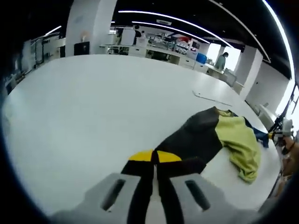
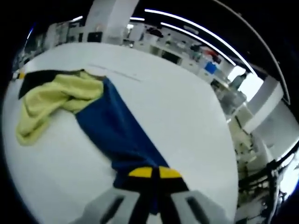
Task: Fold the garment on the visible template until the final outline fits inside the template.
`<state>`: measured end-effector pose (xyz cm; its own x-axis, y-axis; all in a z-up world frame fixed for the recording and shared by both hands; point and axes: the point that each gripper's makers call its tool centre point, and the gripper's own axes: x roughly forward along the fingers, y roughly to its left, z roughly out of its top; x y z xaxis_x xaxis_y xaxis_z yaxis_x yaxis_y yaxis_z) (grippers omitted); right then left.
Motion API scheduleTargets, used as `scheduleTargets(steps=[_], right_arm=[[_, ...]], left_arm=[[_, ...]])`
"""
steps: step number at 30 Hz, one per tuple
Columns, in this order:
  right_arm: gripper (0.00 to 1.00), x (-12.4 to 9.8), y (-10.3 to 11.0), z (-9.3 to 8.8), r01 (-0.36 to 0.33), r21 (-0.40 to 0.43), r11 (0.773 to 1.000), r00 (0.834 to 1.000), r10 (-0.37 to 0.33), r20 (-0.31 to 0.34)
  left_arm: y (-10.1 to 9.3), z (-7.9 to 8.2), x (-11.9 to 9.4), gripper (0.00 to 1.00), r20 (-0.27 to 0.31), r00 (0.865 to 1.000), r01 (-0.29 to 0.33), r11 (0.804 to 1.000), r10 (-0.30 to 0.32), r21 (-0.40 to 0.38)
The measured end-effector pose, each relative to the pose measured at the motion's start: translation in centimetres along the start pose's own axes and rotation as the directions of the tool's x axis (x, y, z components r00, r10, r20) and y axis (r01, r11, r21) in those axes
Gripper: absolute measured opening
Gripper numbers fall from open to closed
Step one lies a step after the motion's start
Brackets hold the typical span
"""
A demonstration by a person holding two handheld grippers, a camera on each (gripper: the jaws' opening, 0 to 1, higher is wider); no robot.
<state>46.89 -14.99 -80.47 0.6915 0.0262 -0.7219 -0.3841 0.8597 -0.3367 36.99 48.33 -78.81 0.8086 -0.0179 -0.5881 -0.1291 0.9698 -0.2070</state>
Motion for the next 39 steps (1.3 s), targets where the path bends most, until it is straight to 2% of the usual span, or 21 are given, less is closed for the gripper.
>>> scheduleTargets(steps=[4, 7, 11, 14, 19, 24, 27, 31, 33, 36, 39], right_arm=[[0.0, 0.7, -0.7, 0.4, -0.002, -0.003, 1.0, 1.0, 0.002, -0.008], [0.0, 0.9, -1.1, 0.4, 0.002, 0.021, 1.0, 1.0, -0.002, -0.009], [0.0, 1.0, -1.1, 0.2, 0.005, 0.005, 1.0, 1.0, -0.005, -0.021], [0.0, 0.9, -1.0, 0.1, 0.003, 0.001, 1.0, 1.0, -0.003, -0.029], [0.0, 1.0, -1.2, -0.1, -0.005, 0.006, 1.0, 0.999, 0.005, -0.034], [0.0, 1.1, -1.2, -0.1, -0.035, 0.041, 0.999, 0.999, 0.036, -0.025], [0.0, 0.8, -1.0, -0.1, -0.043, 0.081, 0.996, 0.999, 0.044, -0.012], [0.0, 0.0, -1.2, 0.3, -0.046, 0.14, 0.989, 0.999, 0.045, 0.006], [0.05, -0.6, -0.8, 0.4, -0.057, 0.175, 0.983, 0.998, 0.055, 0.018], [0.16, -1.0, -0.6, 0.2, -0.061, 0.237, 0.97, 0.998, 0.059, 0.016], [0.26, -1.8, 0.0, 0.0, -0.066, 0.257, 0.964, 0.998, 0.064, 0.016]], left_arm=[[1.1, 0.1, 0.6, 0.0, -0.008, 1.0, -0.013, 1.0, 0.013, -0.028], [2.0, 0.0, 0.8, 0.0, -0.027, 0.999, -0.038, 0.999, 0.038, 0.0], [2.7, 0.1, 0.8, 0.0, -0.027, 0.998, -0.051, 0.999, 0.051, -0.012], [3.3, 0.3, 1.0, 0.0, -0.007, 0.999, -0.041, 0.993, 0.041, -0.114], [4.4, -0.1, 1.2, 0.0, -0.033, 0.997, -0.076, 0.996, 0.075, -0.046], [4.4, -0.1, 1.2, 0.0, -0.025, 0.998, -0.067, 0.995, 0.065, -0.07], [4.3, 0.0, 1.2, 0.0, -0.024, 0.998, -0.065, 0.996, 0.063, -0.058], [3.5, 0.7, 0.5, 0.0, 0.006, 0.999, -0.042, 0.999, 0.042, -0.03], [3.4, 0.9, 0.3, 0.08, 0.012, 0.999, -0.044, 0.999, 0.045, -0.019], [2.2, 1.1, -0.6, 0.2, 0.034, 0.999, -0.008, 1.0, 0.008, 0.005], [1.4, 1.0, -1.2, 0.31, 0.046, 0.999, 0.017, 1.0, -0.018, 0.019]])
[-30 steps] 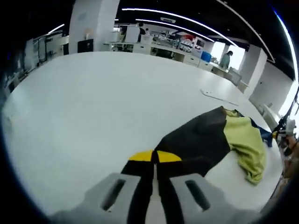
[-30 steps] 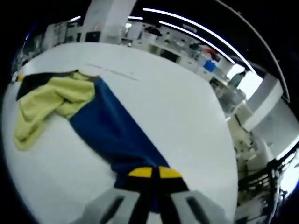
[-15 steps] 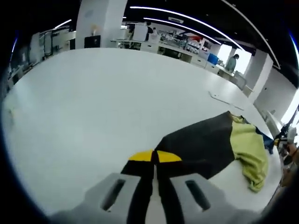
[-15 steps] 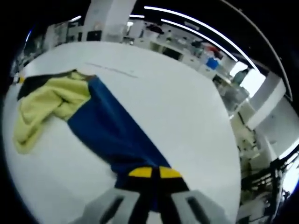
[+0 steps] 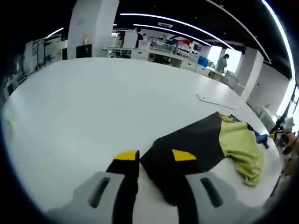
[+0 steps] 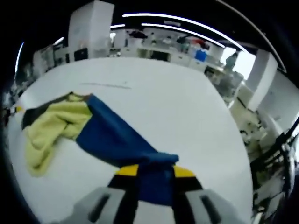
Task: Fold the garment on the visible template until the final outline fits inside the template.
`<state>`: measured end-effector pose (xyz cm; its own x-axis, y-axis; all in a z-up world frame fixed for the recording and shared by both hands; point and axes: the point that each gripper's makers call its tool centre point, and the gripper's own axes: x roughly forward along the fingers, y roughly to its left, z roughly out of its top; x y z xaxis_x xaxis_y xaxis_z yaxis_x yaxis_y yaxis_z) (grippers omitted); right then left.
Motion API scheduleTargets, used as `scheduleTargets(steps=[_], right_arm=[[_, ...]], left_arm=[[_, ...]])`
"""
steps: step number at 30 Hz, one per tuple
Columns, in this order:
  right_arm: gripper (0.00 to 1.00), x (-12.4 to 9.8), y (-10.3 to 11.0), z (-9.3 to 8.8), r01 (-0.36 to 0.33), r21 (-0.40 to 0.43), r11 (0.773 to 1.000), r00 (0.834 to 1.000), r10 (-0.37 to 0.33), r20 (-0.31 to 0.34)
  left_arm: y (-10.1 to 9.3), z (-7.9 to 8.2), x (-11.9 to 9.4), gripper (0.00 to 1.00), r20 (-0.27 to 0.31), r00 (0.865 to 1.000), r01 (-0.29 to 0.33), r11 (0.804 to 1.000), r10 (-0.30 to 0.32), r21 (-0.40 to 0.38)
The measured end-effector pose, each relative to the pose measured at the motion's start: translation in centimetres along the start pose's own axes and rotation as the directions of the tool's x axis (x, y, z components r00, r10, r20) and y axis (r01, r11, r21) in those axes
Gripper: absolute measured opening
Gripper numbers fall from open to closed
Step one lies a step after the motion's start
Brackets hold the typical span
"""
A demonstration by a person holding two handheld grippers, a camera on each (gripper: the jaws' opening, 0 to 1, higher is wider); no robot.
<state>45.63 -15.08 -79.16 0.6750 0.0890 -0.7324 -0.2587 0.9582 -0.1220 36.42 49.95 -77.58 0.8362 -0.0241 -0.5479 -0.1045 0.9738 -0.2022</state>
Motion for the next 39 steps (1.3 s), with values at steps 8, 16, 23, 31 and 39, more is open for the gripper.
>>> scheduleTargets(steps=[8, 16, 23, 31, 39], right_arm=[[0.37, -0.6, 0.6, -1.0, 0.011, 0.096, 0.995, 1.0, -0.01, -0.009], [0.38, -0.8, 1.9, -1.9, -0.011, 0.096, 0.995, 1.0, 0.013, -0.016], [0.33, -1.2, 3.2, -2.5, -0.034, 0.084, 0.996, 0.999, 0.034, 0.002], [0.24, -0.4, 3.3, -3.0, -0.037, 0.071, 0.997, 0.999, 0.035, 0.02], [0.16, 0.6, 3.2, -3.7, -0.02, 0.058, 0.998, 1.0, 0.019, 0.012]], left_arm=[[-1.4, -0.6, -1.5, 0.5, 0.021, 0.998, 0.062, 0.995, -0.064, 0.073], [-4.4, -2.3, -3.3, 0.7, -0.019, 0.989, 0.145, 0.977, -0.143, 0.158], [-6.3, -3.4, -5.0, 0.77, -0.033, 0.98, 0.2, 0.962, -0.198, 0.183], [-8.0, -4.2, -6.3, 0.77, -0.035, 0.97, 0.245, 0.953, -0.242, 0.179], [-11.2, -4.7, -7.8, 0.77, -0.036, 0.959, 0.282, 0.943, -0.28, 0.175]])
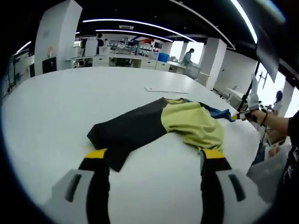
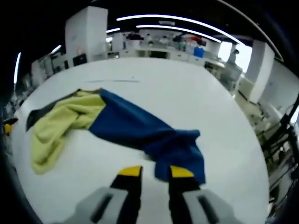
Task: Fold the garment on the visible template until the final outline fits inside the template.
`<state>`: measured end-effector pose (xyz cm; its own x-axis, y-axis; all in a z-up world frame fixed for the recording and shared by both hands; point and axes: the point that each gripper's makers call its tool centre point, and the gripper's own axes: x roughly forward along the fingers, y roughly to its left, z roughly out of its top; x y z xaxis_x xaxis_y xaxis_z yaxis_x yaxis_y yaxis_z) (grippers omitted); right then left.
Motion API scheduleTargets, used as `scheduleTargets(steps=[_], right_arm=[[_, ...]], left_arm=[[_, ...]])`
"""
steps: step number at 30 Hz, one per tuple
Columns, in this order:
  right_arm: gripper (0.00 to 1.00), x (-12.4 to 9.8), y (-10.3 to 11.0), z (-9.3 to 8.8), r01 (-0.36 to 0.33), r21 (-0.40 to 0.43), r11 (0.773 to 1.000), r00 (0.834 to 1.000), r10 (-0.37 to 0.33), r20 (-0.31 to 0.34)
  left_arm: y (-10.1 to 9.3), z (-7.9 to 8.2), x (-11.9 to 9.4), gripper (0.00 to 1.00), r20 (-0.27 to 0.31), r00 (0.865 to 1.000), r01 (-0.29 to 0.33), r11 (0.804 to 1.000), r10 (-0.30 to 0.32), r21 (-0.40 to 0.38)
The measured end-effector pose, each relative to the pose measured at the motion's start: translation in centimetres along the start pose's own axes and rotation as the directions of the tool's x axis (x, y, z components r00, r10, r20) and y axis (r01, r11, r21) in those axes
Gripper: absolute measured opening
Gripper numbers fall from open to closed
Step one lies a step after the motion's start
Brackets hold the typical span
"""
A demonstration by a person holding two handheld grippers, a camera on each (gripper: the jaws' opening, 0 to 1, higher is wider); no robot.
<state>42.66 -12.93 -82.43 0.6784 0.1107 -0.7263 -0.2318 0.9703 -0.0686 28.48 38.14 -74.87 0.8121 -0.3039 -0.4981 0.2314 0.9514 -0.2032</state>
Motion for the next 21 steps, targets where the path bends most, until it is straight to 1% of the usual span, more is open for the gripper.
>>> scheduleTargets(steps=[1, 4, 6, 7, 8, 10, 12, 13, 14, 15, 17, 19, 20, 21], right_arm=[[0.14, -0.3, 0.3, -0.1, 0.006, -0.006, 1.0, 1.0, -0.006, -0.001], [0.08, -0.1, 0.0, -0.2, 0.024, -0.035, 0.999, 1.0, -0.024, -0.004], [0.05, 0.0, -0.7, -0.7, 0.052, -0.05, 0.997, 0.998, -0.054, -0.026], [0.03, 0.2, -0.9, -0.7, 0.056, -0.054, 0.997, 0.998, -0.058, -0.03], [0.02, 0.2, -0.9, -0.8, 0.055, -0.049, 0.997, 0.998, -0.057, -0.027], [0.01, -0.1, -0.8, -1.0, 0.048, -0.012, 0.999, 0.999, -0.048, -0.011], [0.05, -0.2, -0.7, -0.9, 0.037, 0.006, 0.999, 0.999, -0.037, -0.007], [0.1, -0.2, -0.6, -0.9, 0.035, 0.008, 0.999, 0.999, -0.035, -0.009], [0.13, -0.3, -0.3, -0.7, 0.028, 0.006, 1.0, 1.0, -0.028, -0.001], [0.15, -0.5, 0.1, -0.6, 0.023, 0.005, 1.0, 1.0, -0.023, 0.005], [0.12, 0.2, -0.5, -0.4, 0.024, 0.007, 1.0, 1.0, -0.024, 0.012], [0.12, -0.1, 0.0, -0.5, 0.032, 0.005, 0.999, 0.999, -0.032, 0.006], [0.12, 0.3, -0.3, -0.4, 0.032, 0.008, 0.999, 0.999, -0.032, 0.005], [0.12, 0.6, -0.4, -0.4, 0.031, 0.008, 0.999, 1.0, -0.031, 0.004]], left_arm=[[-0.5, 0.1, -0.1, 0.77, 0.001, 1.0, 0.001, 1.0, -0.001, 0.012], [-1.4, 0.2, -0.2, 0.76, 0.005, 1.0, 0.007, 1.0, -0.007, 0.027], [-1.2, 0.2, -0.3, 0.75, 0.01, 1.0, 0.014, 1.0, -0.014, 0.023], [-1.2, 0.2, -0.2, 0.75, 0.01, 1.0, 0.017, 1.0, -0.017, 0.022], [-1.1, 0.1, -0.2, 0.75, 0.005, 1.0, 0.02, 1.0, -0.02, 0.024], [-0.9, -0.1, -0.2, 0.75, -0.003, 1.0, 0.017, 1.0, -0.017, 0.026], [-0.5, -0.3, -0.3, 0.75, -0.007, 1.0, 0.018, 0.999, -0.018, 0.028], [-0.5, -0.4, -0.3, 0.75, -0.007, 1.0, 0.018, 0.999, -0.018, 0.027], [-0.4, -0.4, -0.3, 0.75, -0.009, 1.0, 0.018, 0.999, -0.018, 0.027], [-0.4, -0.4, -0.3, 0.74, -0.009, 1.0, 0.018, 0.999, -0.018, 0.028], [-0.4, -0.5, -0.3, 0.74, -0.017, 1.0, 0.02, 0.999, -0.019, 0.031], [-0.4, -0.6, -0.3, 0.74, -0.024, 1.0, 0.021, 0.999, -0.02, 0.035], [-0.3, -0.7, -0.3, 0.74, -0.024, 0.999, 0.022, 0.999, -0.021, 0.036], [-0.7, -0.7, -0.3, 0.74, -0.023, 1.0, 0.022, 0.999, -0.021, 0.039]])
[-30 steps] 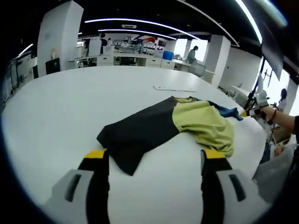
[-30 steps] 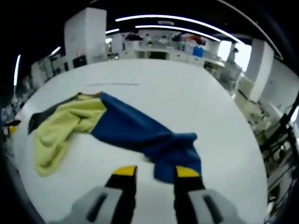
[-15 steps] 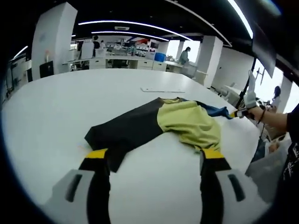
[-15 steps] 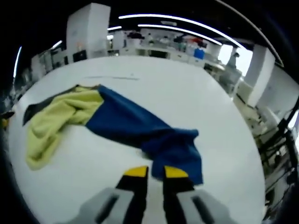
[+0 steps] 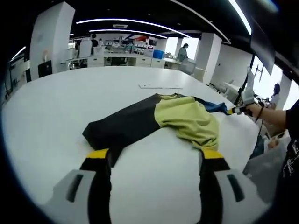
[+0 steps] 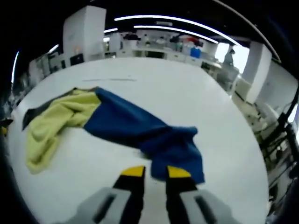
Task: Fold the garment on the visible template until the final outline fits inside the template.
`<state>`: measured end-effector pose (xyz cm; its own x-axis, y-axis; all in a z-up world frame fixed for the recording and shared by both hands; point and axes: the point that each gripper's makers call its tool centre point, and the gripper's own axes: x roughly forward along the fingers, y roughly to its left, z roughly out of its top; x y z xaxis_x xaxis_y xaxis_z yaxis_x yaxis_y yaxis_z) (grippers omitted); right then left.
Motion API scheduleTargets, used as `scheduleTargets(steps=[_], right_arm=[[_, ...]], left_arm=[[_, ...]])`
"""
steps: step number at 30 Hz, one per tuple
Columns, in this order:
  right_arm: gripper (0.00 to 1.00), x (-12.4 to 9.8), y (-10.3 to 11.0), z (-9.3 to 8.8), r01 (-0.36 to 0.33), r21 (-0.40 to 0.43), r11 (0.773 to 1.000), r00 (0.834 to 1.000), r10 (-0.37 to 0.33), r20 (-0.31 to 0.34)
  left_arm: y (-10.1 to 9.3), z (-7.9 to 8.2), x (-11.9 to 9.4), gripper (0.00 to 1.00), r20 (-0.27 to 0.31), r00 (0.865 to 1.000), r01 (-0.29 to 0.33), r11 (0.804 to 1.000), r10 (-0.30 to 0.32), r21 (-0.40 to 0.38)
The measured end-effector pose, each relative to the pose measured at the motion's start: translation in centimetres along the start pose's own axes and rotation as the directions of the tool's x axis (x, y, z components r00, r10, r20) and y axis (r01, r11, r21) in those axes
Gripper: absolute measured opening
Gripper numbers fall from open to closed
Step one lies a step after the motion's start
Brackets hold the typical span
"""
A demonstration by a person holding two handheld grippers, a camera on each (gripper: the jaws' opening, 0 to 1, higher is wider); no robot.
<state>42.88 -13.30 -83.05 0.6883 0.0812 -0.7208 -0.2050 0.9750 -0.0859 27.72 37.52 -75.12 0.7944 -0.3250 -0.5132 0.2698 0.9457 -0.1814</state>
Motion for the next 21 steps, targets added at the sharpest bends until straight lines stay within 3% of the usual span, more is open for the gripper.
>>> scheduleTargets(steps=[5, 6, 10, 11, 12, 21], right_arm=[[0.1, 0.0, 0.8, -0.3, 0.002, -0.018, 1.0, 1.0, -0.002, -0.008], [0.09, 1.2, -0.2, -0.2, 0.006, -0.02, 1.0, 1.0, -0.006, -0.013], [0.02, 1.0, -0.3, -1.4, 0.036, 0.006, 0.999, 0.999, -0.036, -0.018], [0.01, 1.3, -0.4, -0.4, 0.039, 0.037, 0.999, 0.998, -0.041, 0.053], [0.01, 1.2, -0.5, -1.2, 0.037, 0.025, 0.999, 0.999, -0.038, 0.013], [0.0, -0.1, -1.8, -1.1, 0.06, -0.004, 0.998, 0.998, -0.06, 0.005]], left_arm=[[-1.2, 0.2, -0.2, 0.73, 0.007, 1.0, 0.003, 1.0, -0.003, -0.007], [-1.3, 0.2, -0.2, 0.73, 0.005, 1.0, 0.001, 1.0, -0.001, -0.006], [-1.9, 0.1, -0.3, 0.72, 0.0, 1.0, 0.0, 1.0, 0.0, -0.008], [-1.9, 0.0, -0.3, 0.72, -0.003, 1.0, 0.0, 1.0, 0.0, -0.009], [-1.9, -0.1, -0.3, 0.72, -0.005, 1.0, -0.001, 1.0, 0.001, -0.01], [-1.7, -0.1, -0.4, 0.71, -0.009, 1.0, 0.0, 1.0, 0.0, -0.006]])
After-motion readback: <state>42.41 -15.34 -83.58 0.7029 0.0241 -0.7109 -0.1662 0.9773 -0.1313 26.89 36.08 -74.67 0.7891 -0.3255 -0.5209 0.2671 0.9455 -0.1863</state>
